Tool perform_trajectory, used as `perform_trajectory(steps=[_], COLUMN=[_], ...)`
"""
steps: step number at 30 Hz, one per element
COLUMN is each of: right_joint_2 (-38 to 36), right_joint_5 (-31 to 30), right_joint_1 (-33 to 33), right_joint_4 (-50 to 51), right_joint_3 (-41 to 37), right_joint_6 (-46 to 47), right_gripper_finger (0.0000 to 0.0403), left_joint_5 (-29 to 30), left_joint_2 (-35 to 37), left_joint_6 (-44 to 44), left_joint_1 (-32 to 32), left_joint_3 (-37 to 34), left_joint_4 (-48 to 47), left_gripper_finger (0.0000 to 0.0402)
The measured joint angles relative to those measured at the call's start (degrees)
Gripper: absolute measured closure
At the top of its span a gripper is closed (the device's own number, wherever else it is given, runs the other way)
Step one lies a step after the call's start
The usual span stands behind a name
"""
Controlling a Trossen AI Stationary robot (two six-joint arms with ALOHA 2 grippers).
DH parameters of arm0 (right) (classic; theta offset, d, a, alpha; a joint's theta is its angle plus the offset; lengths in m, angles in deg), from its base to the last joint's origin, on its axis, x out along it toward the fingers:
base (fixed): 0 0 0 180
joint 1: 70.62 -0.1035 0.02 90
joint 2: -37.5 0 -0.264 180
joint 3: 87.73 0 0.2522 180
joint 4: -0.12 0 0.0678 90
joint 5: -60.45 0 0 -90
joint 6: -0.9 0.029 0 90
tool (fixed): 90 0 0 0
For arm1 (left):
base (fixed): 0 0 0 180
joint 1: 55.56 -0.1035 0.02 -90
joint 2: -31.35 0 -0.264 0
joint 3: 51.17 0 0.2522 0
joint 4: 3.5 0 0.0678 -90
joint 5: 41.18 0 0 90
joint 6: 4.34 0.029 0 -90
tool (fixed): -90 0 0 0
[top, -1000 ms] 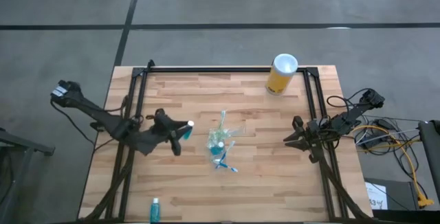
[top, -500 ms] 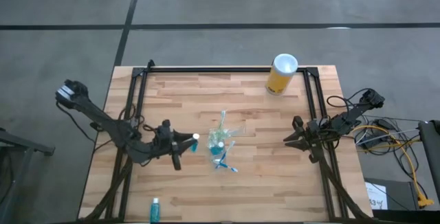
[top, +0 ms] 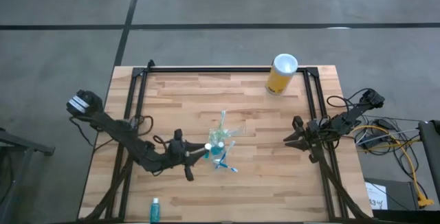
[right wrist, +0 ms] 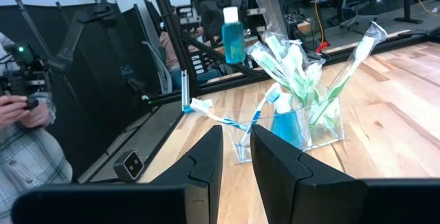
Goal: Pick & Place toothbrushing station
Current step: Put the blue mouthwash into the transparent organizer
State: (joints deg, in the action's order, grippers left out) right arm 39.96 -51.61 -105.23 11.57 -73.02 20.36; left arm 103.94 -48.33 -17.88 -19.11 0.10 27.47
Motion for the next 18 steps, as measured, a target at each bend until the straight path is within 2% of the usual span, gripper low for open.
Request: perform_trajectory(steps=[6, 10, 18], right_joint_2=[0.0, 0.0, 0.0], right_joint_5=[0.0, 0.0, 0.0], right_joint_1=[0.0, 0.0, 0.0], right_joint_4=[0.0, 0.0, 0.0], right_joint_3=[0.0, 0.0, 0.0], right_joint_6=[0.0, 0.0, 0.0], right_gripper_finger=[0.0327, 0.0327, 0.0327], left_joint_5=[-0.05, 0.06, 0.38], left_joint_2=[-7.52, -11.43, -17.16], left_joint_6=[0.61, 4.22, 7.56], left_joint_1=[-0.02, -0.47, -2.54], left_joint_3=[1.12, 2.82, 5.48], left_joint_4=[6.5, 9.99, 11.07], left_gripper_finger=[0.0317, 0.0317, 0.0317])
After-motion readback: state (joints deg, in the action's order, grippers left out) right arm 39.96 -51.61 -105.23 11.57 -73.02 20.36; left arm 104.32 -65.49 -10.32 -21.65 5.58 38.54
